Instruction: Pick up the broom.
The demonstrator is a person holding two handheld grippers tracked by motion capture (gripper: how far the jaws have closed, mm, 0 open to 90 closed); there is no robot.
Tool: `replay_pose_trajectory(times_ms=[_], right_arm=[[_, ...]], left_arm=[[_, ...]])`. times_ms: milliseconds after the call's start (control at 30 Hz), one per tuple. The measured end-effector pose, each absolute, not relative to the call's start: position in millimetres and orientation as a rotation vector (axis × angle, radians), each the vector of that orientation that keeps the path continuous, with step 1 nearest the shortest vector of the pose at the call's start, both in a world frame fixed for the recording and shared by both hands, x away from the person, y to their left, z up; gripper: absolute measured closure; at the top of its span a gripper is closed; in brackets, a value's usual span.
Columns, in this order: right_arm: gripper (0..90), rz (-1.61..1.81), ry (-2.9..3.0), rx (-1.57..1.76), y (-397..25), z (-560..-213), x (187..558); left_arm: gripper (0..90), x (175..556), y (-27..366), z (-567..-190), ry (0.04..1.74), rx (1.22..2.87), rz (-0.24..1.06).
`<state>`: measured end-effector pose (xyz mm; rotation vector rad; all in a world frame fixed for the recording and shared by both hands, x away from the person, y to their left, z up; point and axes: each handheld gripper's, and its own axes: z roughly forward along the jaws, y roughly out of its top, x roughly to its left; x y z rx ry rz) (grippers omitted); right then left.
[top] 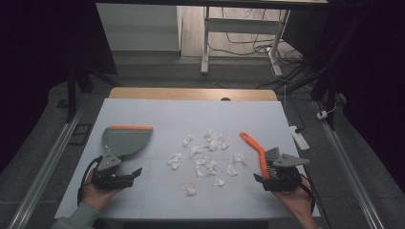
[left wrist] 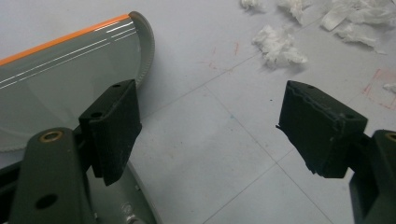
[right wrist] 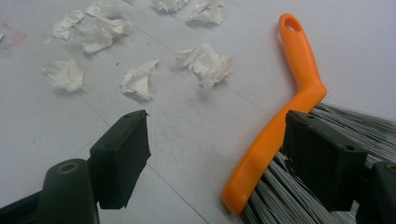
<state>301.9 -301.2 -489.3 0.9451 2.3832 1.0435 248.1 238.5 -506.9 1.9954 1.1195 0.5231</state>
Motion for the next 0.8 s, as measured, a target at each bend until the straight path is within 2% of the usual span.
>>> replay_pose_trajectory(times_ms=[800], right_arm=[[24.9,1.005,2.411,0.98,-297.7,-482.9,307.6]], left_arm=[[21.5,248.1,237.3,-505.5,1.111,1.991,0.537]])
